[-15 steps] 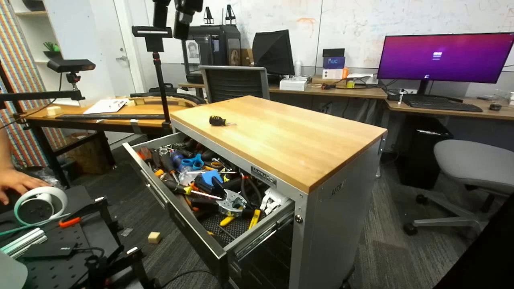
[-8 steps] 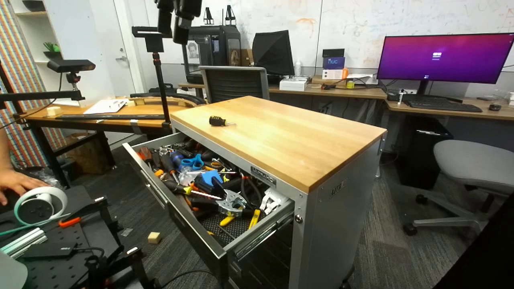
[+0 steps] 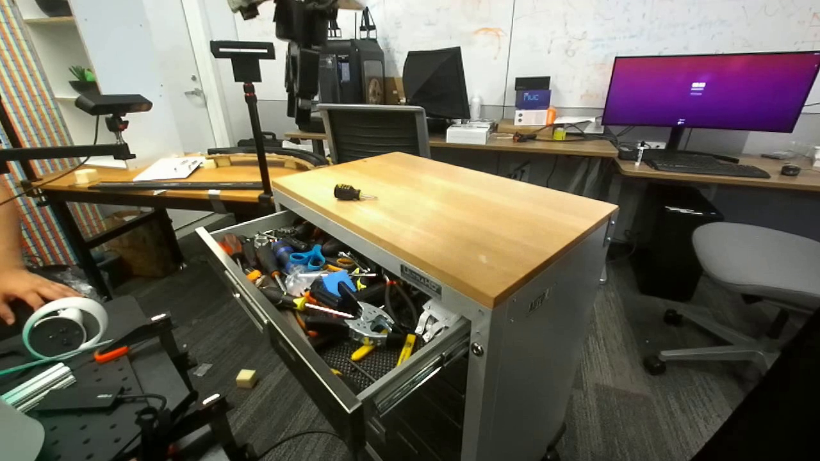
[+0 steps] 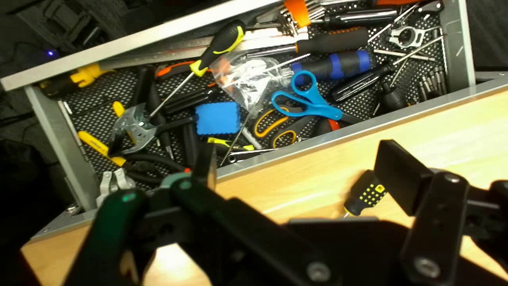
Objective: Put the screwdriver in the drawer and close it
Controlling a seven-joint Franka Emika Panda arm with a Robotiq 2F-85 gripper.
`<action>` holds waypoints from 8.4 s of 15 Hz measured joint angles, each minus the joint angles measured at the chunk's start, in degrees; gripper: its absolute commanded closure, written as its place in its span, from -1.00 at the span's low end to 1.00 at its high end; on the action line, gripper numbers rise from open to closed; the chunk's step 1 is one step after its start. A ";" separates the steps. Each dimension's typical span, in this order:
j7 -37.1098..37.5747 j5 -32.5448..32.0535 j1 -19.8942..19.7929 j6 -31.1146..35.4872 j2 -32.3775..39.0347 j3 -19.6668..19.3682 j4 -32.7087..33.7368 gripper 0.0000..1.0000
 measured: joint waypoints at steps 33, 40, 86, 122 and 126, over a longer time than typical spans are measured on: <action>14.77 2.57 7.75 11.78 36.10 -1.67 22.16 0.77; 4.49 2.26 7.02 7.41 35.18 -2.18 21.00 0.77; -19.27 -10.38 0.85 -15.69 28.27 -4.85 -0.82 0.33; -0.29 -10.49 2.27 34.51 26.43 -5.11 -9.77 0.86; -0.15 -13.01 3.52 42.78 26.45 -5.94 -11.39 0.86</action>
